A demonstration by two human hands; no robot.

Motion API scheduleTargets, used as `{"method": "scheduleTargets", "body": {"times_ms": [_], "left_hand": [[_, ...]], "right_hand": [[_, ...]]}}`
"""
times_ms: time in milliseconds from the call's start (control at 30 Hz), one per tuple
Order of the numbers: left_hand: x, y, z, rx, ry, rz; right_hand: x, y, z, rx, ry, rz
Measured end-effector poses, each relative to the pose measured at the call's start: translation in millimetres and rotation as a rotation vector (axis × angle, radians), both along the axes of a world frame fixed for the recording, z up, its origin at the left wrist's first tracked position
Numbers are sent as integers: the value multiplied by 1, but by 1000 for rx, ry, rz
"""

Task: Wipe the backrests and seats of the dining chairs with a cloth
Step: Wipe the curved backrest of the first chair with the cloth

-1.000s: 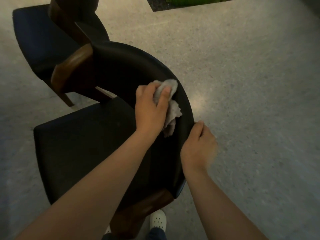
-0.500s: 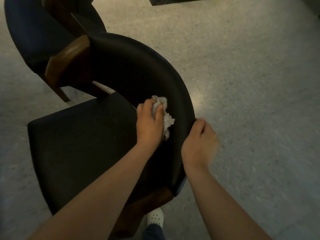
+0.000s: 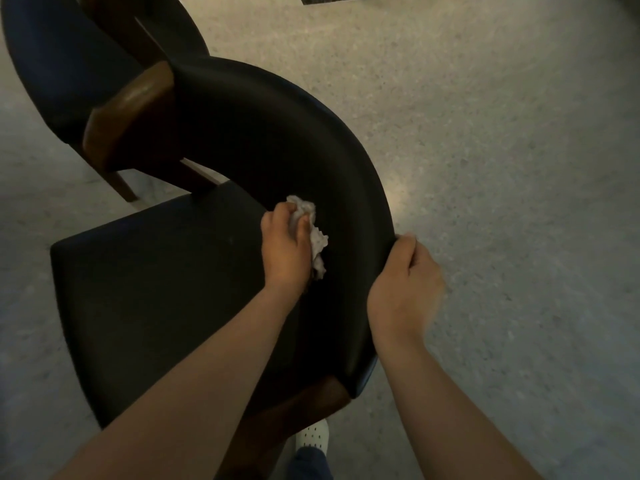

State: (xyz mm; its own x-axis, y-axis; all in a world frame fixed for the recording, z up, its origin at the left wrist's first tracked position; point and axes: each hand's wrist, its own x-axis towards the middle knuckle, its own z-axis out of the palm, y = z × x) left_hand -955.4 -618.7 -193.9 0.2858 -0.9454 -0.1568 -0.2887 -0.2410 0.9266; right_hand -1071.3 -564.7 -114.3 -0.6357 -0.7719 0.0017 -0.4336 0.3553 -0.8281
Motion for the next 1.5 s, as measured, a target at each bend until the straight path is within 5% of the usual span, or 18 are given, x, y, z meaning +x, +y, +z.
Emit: {"method": "scheduleTargets", "body": {"times_ms": [800,1500], "left_hand": [[38,7,-43,422,-49,-124],[38,-12,79,-36,-81,-75]], "right_hand": [[-1,-1,1,12,-1,-12],[-1,-28,14,143,19,156]]}}
